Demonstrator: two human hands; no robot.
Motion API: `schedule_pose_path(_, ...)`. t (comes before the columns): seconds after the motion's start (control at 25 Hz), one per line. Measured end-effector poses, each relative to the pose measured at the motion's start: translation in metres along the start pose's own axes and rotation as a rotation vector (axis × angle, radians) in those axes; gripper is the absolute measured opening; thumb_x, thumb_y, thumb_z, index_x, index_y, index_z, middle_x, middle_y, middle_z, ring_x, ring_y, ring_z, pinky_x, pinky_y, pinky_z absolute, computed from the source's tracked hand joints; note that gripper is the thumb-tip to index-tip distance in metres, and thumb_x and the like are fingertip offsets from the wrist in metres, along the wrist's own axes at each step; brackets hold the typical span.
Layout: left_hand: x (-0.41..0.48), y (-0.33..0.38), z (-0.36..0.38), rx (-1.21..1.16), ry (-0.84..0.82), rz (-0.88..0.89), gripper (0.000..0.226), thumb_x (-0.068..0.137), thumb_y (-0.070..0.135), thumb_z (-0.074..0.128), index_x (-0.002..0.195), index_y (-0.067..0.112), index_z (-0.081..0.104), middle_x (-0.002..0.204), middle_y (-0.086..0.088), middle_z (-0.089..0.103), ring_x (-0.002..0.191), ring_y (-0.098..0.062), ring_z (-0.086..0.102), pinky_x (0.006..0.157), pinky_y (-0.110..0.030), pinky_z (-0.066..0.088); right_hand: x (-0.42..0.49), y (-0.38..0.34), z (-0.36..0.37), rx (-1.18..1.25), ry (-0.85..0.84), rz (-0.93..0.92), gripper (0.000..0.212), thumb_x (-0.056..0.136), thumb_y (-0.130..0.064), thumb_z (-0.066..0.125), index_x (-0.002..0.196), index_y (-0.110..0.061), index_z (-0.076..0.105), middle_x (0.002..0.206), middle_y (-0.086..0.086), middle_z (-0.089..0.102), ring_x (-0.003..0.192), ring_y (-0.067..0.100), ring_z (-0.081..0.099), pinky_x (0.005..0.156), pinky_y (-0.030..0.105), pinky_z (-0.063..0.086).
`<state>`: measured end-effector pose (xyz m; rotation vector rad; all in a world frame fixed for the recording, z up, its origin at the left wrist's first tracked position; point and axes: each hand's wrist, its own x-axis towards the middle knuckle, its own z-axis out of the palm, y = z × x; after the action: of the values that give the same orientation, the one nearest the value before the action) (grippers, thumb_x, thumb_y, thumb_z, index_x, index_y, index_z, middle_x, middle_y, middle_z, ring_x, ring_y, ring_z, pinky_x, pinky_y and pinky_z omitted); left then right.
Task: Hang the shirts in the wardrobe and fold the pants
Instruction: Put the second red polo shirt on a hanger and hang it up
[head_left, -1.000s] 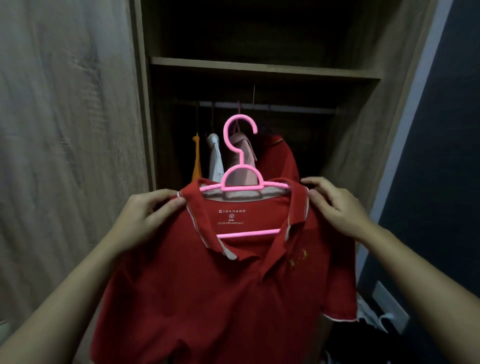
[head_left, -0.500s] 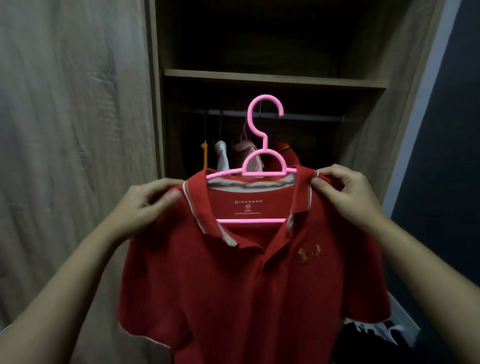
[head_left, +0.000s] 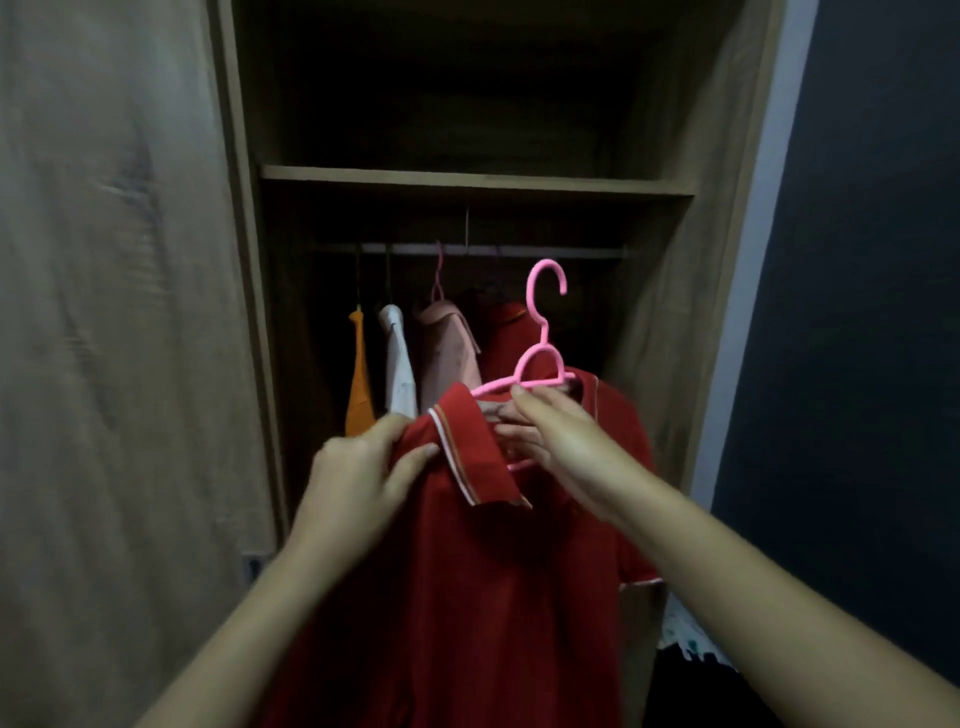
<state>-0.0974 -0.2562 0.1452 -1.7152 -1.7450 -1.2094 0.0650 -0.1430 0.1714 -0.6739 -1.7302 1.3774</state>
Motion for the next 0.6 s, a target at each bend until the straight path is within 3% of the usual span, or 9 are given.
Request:
schedule_pose_path(0.08, 0.001, 0.026, 0.028, 0.205, -0.032, 0.036, 0.034, 0.085, 0.049, 0.046, 0.087, 0.017, 0.057, 0.065, -0.013, 0.066, 0.060, -0.037, 0.065, 0.048, -0.037, 0.047, 0.013, -0.001, 0.000, 0.196, 0.069, 0.095, 0.013, 0.094, -0.025, 0.050, 0.089, -0.014, 0.057, 0.078, 0.002, 0.065, 0.066, 0.005, 0.062, 0.057, 0.016, 0.049)
schedule_pose_path(0.16, 0.005, 0.060, 0.051, 0.286, -0.181, -0.023, 0.033, 0.094, 0.047, 0.039, 0.108, 0.020, 0.050, 0.089, -0.011, 0.069, 0.084, -0.036, 0.066, 0.065, -0.039, 0.050, 0.028, -0.001, -0.009, 0.265, 0.187, 0.148, 0.017, 0.088, -0.026, 0.058, 0.097, -0.011, 0.059, 0.084, 0.002, 0.063, 0.078, 0.012, 0.063, 0.070, 0.024, 0.054)
schedule_pose_path(0.24, 0.013, 0.080, 0.067, 0.141, -0.356, -0.101, 0.044, 0.093, 0.057, 0.030, 0.124, 0.028, 0.044, 0.107, -0.010, 0.066, 0.103, -0.033, 0.061, 0.081, -0.039, 0.047, 0.045, 0.006, -0.027, 0.215, 0.294, 0.181, 0.024, 0.082, -0.028, 0.064, 0.093, -0.007, 0.065, 0.083, 0.004, 0.067, 0.083, 0.017, 0.067, 0.081, 0.031, 0.055)
schedule_pose_path(0.28, 0.020, 0.084, 0.071, 0.041, -0.437, -0.136, 0.049, 0.091, 0.062, 0.027, 0.125, 0.031, 0.046, 0.108, -0.009, 0.067, 0.106, -0.031, 0.060, 0.086, -0.038, 0.047, 0.052, 0.008, -0.039, 0.201, 0.331, 0.183, 0.022, 0.082, -0.027, 0.065, 0.083, -0.005, 0.066, 0.071, 0.002, 0.069, 0.070, 0.014, 0.068, 0.071, 0.025, 0.056)
schedule_pose_path(0.36, 0.040, 0.076, 0.083, -0.081, -0.395, -0.199, 0.050, 0.092, 0.062, 0.023, 0.117, 0.032, 0.054, 0.098, -0.009, 0.071, 0.101, -0.030, 0.062, 0.087, -0.037, 0.048, 0.071, 0.014, -0.066, 0.195, 0.362, 0.170, 0.024, 0.084, -0.019, 0.062, 0.065, -0.006, 0.060, 0.042, -0.003, 0.059, 0.037, 0.006, 0.056, 0.040, 0.011, 0.042)
schedule_pose_path(0.4, 0.051, 0.069, 0.088, -0.058, -0.345, -0.217, 0.046, 0.093, 0.058, 0.024, 0.114, 0.032, 0.055, 0.095, -0.008, 0.071, 0.098, -0.031, 0.063, 0.087, -0.038, 0.048, 0.079, 0.014, -0.076, 0.177, 0.364, 0.182, 0.023, 0.084, -0.014, 0.062, 0.063, -0.005, 0.058, 0.037, -0.003, 0.055, 0.030, 0.005, 0.050, 0.034, 0.010, 0.035)
schedule_pose_path(0.48, 0.077, 0.057, 0.103, 0.105, -0.266, -0.199, 0.037, 0.095, 0.049, 0.032, 0.121, 0.032, 0.051, 0.103, -0.006, 0.069, 0.102, -0.033, 0.060, 0.086, -0.039, 0.048, 0.101, 0.017, -0.093, 0.039, 0.351, 0.202, 0.014, 0.076, -0.004, 0.066, 0.065, -0.006, 0.059, 0.042, 0.001, 0.055, 0.033, 0.008, 0.049, 0.035, 0.011, 0.034)
schedule_pose_path(0.6, 0.136, 0.045, 0.142, 0.243, -0.240, -0.146, 0.036, 0.094, 0.038, 0.039, 0.129, 0.027, 0.045, 0.116, -0.008, 0.062, 0.107, -0.035, 0.057, 0.083, -0.039, 0.045, 0.145, 0.016, -0.116, -0.275, 0.281, 0.175, 0.018, 0.071, 0.008, 0.064, 0.072, -0.008, 0.058, 0.057, 0.004, 0.051, 0.048, 0.013, 0.046, 0.037, 0.013, 0.035)
